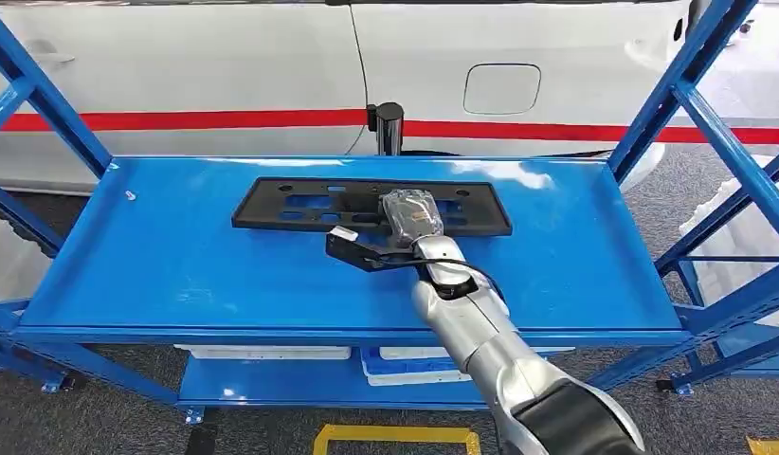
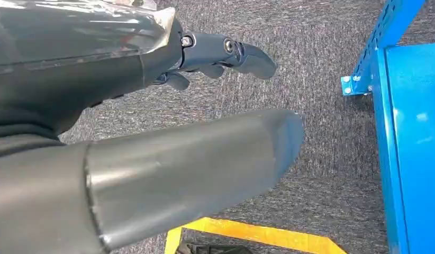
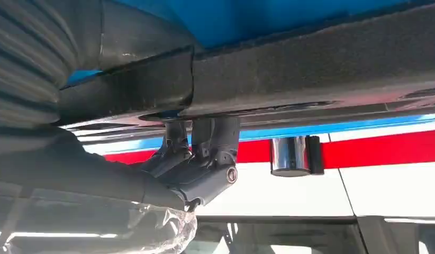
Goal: Take the parts from the cabinet and place them on the table.
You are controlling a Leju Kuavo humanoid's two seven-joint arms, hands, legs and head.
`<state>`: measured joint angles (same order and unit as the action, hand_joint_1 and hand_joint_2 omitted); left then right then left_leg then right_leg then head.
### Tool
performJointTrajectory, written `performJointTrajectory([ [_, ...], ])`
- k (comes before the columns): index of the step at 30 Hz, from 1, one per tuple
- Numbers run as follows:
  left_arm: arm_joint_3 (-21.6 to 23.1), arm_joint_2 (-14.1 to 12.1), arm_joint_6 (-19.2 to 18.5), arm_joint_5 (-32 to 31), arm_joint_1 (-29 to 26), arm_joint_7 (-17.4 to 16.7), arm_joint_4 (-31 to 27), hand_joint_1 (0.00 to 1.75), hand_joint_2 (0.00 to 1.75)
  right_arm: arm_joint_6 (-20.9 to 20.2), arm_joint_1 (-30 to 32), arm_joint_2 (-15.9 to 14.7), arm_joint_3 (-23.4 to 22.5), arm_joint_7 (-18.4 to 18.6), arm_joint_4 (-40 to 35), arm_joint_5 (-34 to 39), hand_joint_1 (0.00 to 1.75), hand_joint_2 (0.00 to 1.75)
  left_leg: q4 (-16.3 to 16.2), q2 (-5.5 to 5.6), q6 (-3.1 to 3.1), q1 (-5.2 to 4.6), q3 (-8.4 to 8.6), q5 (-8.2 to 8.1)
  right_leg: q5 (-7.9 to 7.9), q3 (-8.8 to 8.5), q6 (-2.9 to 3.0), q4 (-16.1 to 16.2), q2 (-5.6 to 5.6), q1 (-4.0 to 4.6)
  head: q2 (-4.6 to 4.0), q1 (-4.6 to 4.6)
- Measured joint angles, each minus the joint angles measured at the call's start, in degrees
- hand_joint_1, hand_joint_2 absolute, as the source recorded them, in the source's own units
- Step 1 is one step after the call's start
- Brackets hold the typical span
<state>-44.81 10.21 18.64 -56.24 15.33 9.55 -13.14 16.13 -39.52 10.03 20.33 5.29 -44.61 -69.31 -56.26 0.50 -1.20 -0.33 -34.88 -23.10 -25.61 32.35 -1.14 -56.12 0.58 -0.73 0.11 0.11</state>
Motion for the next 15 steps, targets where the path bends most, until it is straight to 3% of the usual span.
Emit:
performJointTrajectory([
  [2, 0.00, 0.00, 0.04, 0.13, 0.01, 0.61, 0.00, 0.00, 0.00, 0.02, 0.52, 0.00, -0.26, -0.44, -0.90, 0.00, 1.75, 1.75, 0.00, 0.00, 0.00, 0.00, 0.00, 0.00, 0.00, 0.01, 0.00, 0.00, 0.00, 0.00, 0.00, 0.00],
  [6, 0.66, 0.04, 3.85, -0.44, 0.21, 4.53, -0.09, 0.00, 0.00, -1.03, 2.68, -0.15, -0.87, -1.73, -7.03, -1.64, 1.75, 1.75, 0.00, 0.00, 0.00, 0.00, -0.05, 0.00, 0.00, 0.05, 0.00, -0.01, 0.00, 0.00, 0.00, 0.00],
  [11, 0.63, 0.09, 2.51, 1.18, 0.68, 6.93, -0.20, 0.00, 0.00, -4.39, 4.56, -0.35, -0.92, -1.70, -16.95, -3.50, 1.75, 1.75, 0.00, 0.00, 0.00, 0.01, -0.07, 0.00, 0.00, 0.08, 0.00, -0.01, 0.00, 0.00, 0.00, 0.00],
  [12, 0.63, 0.09, 2.40, 1.29, 0.68, 7.13, -0.20, 0.00, 1.75, -4.55, 4.77, -0.44, -0.92, -1.75, -18.26, -3.87, 1.75, 1.75, 0.00, 0.00, 0.00, 0.00, -0.08, 0.00, 0.00, 0.09, 0.00, -0.01, 0.00, 0.00, 0.00, 0.00],
  [15, 0.63, 0.04, 1.55, 1.84, 0.64, 7.56, -0.20, 0.00, 1.75, -5.27, 5.19, -1.03, -0.79, -1.77, -23.59, -5.47, 1.75, 1.75, 0.00, 0.00, 0.00, 0.00, -0.16, 0.00, 0.00, 0.15, 0.00, -0.01, 0.00, 0.00, 0.00, 0.00],
])
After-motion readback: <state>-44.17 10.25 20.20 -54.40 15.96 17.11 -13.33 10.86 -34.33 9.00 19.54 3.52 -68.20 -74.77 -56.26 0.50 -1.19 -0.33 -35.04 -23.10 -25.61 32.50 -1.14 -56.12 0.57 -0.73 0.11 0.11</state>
